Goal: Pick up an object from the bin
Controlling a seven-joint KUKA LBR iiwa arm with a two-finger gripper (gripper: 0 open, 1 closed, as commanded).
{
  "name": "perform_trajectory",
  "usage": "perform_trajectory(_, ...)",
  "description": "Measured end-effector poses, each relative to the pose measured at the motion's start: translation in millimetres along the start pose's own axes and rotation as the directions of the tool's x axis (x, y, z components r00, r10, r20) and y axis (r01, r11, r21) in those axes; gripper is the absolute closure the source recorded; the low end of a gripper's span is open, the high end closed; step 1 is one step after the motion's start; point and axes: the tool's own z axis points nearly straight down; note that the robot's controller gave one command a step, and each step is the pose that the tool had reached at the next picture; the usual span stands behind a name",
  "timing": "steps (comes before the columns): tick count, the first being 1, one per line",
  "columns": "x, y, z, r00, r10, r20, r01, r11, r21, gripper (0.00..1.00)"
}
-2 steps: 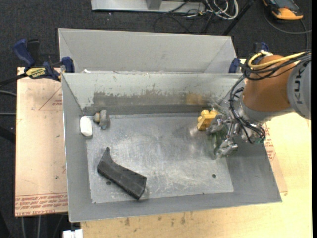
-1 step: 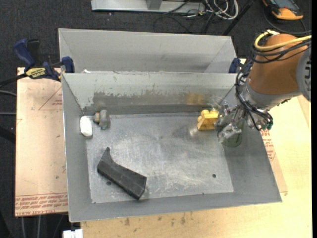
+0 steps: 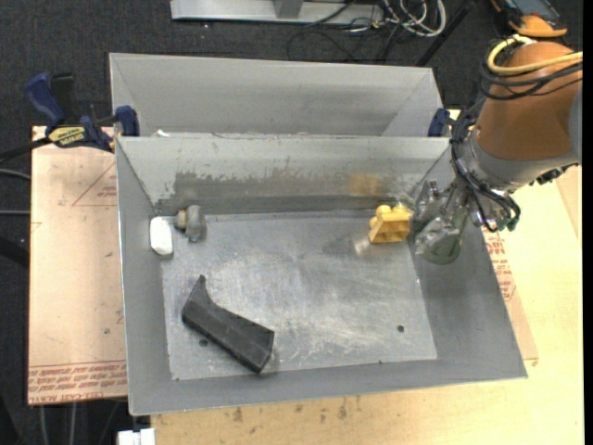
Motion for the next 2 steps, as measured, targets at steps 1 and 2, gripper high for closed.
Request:
perform_trajectory(1,-2.6,-5.1,-60.7,0.999,-0.04,-0.005,0.04,0.999,0.0,1.0)
perform_trajectory(2,46.9,-11.5,-76.0,1.0,-0.012,0.001,0.012,1.0,0.002,1.0)
